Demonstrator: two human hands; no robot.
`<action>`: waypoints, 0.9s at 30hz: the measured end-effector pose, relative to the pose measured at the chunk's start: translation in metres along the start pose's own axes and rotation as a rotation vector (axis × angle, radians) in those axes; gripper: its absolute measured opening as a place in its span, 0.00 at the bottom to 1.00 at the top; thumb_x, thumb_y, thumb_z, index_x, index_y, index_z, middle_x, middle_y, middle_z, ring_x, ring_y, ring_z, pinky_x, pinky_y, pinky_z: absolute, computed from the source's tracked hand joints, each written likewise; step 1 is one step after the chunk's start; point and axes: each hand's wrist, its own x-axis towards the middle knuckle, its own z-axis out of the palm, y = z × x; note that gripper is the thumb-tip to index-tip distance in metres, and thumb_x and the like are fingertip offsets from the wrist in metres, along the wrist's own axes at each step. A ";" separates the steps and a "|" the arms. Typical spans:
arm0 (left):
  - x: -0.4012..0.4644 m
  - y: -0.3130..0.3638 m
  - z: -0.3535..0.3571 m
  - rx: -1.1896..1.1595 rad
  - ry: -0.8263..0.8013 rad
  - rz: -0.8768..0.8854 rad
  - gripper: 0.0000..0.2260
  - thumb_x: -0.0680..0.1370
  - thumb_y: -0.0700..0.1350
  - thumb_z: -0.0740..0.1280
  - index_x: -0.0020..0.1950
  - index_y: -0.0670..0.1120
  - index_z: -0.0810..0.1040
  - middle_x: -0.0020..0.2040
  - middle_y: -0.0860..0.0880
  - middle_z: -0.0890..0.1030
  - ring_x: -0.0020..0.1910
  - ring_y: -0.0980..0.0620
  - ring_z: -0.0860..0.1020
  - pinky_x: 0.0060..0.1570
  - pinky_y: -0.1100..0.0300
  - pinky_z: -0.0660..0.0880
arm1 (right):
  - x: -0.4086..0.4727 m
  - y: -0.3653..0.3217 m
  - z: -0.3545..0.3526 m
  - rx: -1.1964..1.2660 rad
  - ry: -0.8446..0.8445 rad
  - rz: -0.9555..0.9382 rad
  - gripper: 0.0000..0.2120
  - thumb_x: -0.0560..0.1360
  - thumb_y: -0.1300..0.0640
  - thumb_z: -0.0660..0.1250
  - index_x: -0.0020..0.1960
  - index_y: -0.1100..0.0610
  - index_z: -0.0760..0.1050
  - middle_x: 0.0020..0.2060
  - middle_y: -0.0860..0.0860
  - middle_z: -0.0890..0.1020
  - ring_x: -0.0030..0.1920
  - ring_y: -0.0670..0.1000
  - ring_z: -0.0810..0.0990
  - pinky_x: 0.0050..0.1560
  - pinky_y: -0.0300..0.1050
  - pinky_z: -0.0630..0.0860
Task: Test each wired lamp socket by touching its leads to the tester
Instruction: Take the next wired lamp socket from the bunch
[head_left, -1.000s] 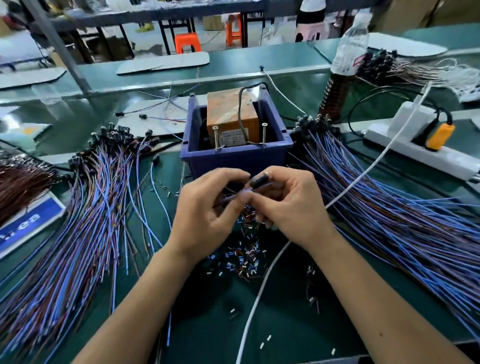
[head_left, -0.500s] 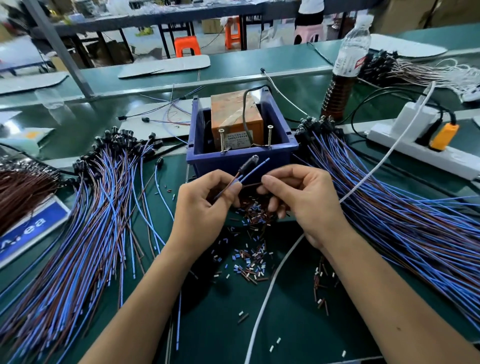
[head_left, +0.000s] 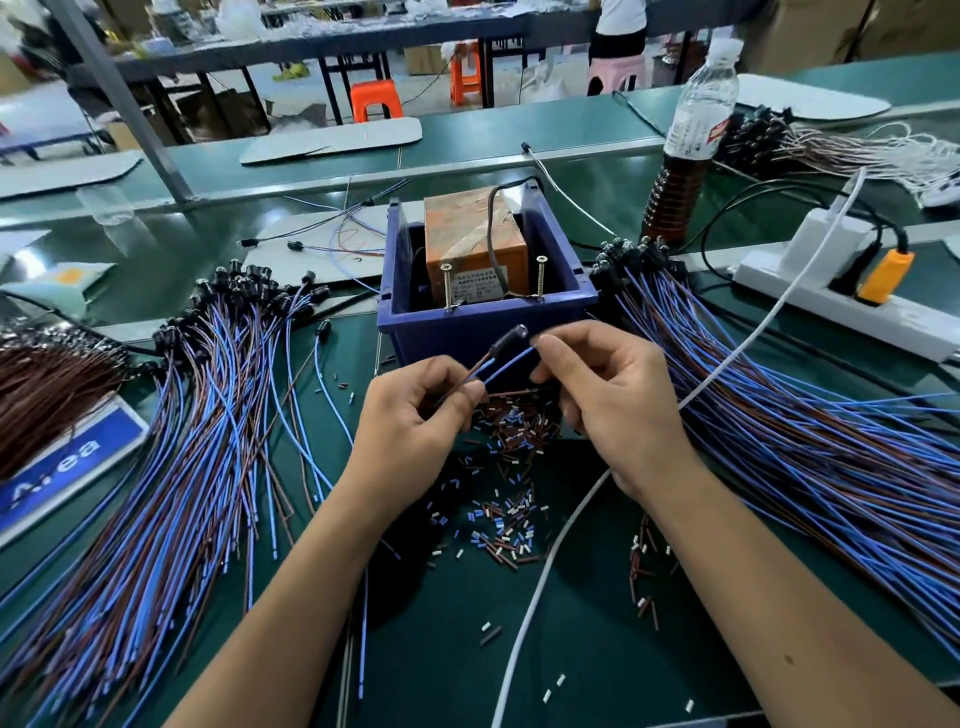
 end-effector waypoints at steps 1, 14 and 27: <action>-0.001 0.000 0.000 0.001 -0.020 -0.001 0.10 0.79 0.44 0.68 0.38 0.46 0.77 0.30 0.47 0.74 0.30 0.53 0.70 0.33 0.58 0.67 | 0.001 0.000 0.000 -0.019 0.002 -0.005 0.04 0.80 0.55 0.73 0.47 0.51 0.86 0.36 0.52 0.85 0.26 0.46 0.72 0.26 0.37 0.69; -0.003 0.004 0.003 -0.110 0.179 0.062 0.07 0.82 0.41 0.65 0.44 0.44 0.78 0.30 0.49 0.78 0.31 0.45 0.75 0.36 0.54 0.73 | -0.002 0.001 0.003 -0.008 -0.007 0.042 0.04 0.77 0.62 0.76 0.49 0.54 0.85 0.35 0.50 0.84 0.25 0.46 0.72 0.25 0.36 0.69; -0.003 0.009 0.017 -0.052 0.252 0.110 0.09 0.83 0.41 0.64 0.43 0.46 0.74 0.32 0.51 0.77 0.30 0.54 0.75 0.34 0.61 0.72 | -0.013 -0.009 0.021 0.121 -0.263 -0.006 0.04 0.76 0.66 0.75 0.50 0.63 0.86 0.34 0.57 0.85 0.26 0.47 0.73 0.24 0.34 0.68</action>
